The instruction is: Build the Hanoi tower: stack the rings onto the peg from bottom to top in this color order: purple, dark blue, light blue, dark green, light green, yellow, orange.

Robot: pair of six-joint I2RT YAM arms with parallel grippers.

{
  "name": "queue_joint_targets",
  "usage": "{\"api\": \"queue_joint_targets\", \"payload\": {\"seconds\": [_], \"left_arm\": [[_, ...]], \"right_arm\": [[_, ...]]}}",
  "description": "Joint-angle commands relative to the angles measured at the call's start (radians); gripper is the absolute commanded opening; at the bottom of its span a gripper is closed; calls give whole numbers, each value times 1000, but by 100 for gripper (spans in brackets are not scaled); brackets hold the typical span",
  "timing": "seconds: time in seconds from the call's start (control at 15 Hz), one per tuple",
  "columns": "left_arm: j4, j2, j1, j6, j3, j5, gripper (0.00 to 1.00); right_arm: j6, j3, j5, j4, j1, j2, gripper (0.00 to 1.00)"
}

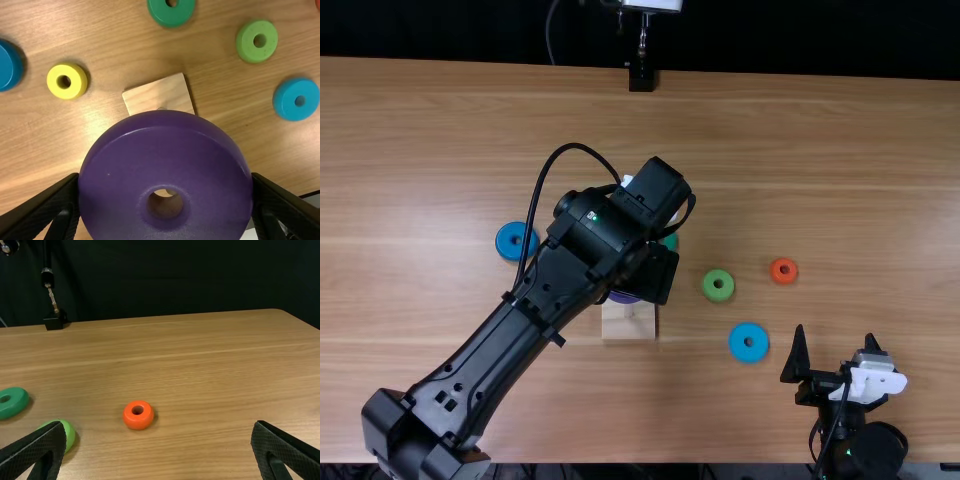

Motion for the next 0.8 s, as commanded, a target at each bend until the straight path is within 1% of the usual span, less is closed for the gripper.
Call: {"api": "queue_joint_targets", "payload": {"seconds": [0.0,0.33,0.4,0.47,0.53,0.6,0.67,0.73], "left_arm": [[0,17,-24,-12,42,-8,0],[0,17,-30,-14,39,-8,0],[0,17,-28,-14,39,-7,0],[0,17,-28,-12,37,1,0],[0,17,-28,-12,34,3,15],[0,16,-27,-12,32,3,42],[0,17,-25,-10,31,3,66],[0,17,-24,-10,31,3,85]], "right_arm": [[4,-33,3,-10,-6,-12,100],[4,-35,3,-10,-6,-12,100],[4,-35,3,-10,-6,-12,100],[4,-33,3,-10,-6,-12,100],[4,-33,3,-10,-6,-12,100],[4,-33,1,-10,-6,-12,100],[4,-35,1,-10,-6,-12,100],[4,-33,1,-10,-6,-12,100]]}}
